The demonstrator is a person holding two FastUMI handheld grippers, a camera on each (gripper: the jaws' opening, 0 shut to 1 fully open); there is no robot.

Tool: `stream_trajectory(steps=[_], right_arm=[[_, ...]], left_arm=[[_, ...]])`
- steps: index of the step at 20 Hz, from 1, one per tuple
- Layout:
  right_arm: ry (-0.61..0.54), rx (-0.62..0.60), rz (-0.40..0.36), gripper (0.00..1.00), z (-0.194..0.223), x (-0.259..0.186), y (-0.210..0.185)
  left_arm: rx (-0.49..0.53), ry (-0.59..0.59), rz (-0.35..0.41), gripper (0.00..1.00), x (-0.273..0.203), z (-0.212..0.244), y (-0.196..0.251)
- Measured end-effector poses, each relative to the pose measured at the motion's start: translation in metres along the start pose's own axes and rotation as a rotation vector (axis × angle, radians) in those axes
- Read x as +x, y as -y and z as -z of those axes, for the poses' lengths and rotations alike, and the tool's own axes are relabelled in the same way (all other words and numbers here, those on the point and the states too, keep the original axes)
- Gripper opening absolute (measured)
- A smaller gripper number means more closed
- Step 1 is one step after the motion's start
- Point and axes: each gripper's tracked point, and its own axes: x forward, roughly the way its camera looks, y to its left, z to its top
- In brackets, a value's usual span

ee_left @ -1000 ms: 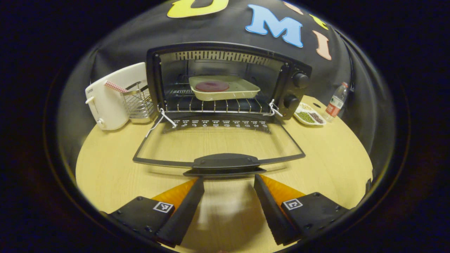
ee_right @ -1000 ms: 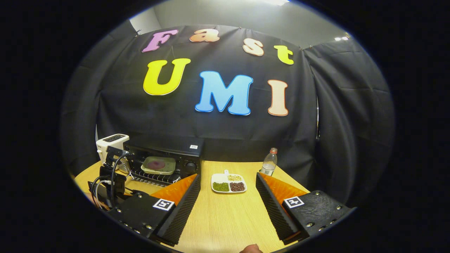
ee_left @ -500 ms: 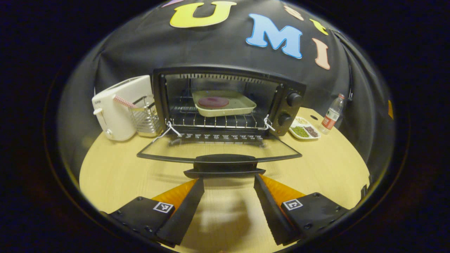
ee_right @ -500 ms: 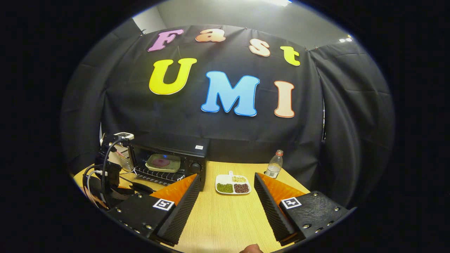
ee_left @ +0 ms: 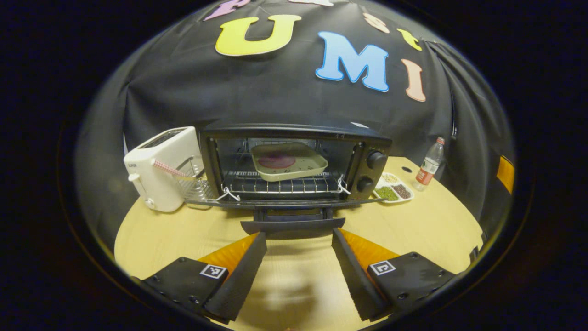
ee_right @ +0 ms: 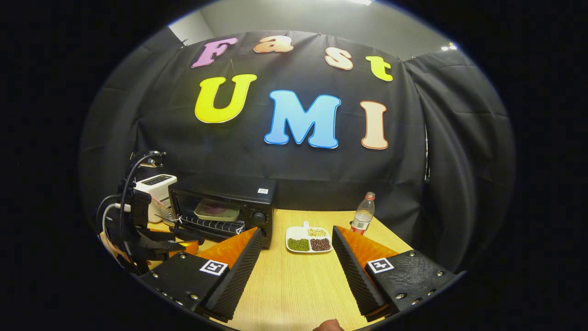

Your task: Open the electric oven with the left hand, put the food in, and close the electric oven.

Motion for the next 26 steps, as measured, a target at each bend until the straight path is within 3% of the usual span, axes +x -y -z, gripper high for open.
stream_trajectory(steps=[2, 8, 12, 19, 24, 26], right_arm=[[0.001, 0.004, 0.004, 0.95, -0.001, 0.002, 0.001], [-0.012, 0.028, 0.027, 0.95, 0.003, 0.002, 0.007], [0.001, 0.044, 0.041, 0.95, -0.001, -0.001, 0.018], [0.065, 0.074, -0.011, 0.95, -0.03, -0.02, 0.037], [0.137, 0.073, -0.074, 0.95, -0.054, -0.052, 0.063], [0.16, 0.077, -0.106, 0.95, -0.055, -0.065, 0.072]], left_arm=[[0.022, 0.032, -0.002, 1.0, 0.002, -0.015, 0.0], [0.054, 0.115, -0.017, 0.97, 0.013, -0.059, -0.006], [0.043, 0.237, -0.021, 1.0, 0.002, -0.095, -0.004], [0.032, 0.478, -0.034, 0.96, -0.093, -0.152, 0.028], [0.009, 0.568, -0.095, 1.0, -0.172, -0.164, 0.056], [0.001, 0.585, -0.124, 0.94, -0.202, -0.16, 0.066]])
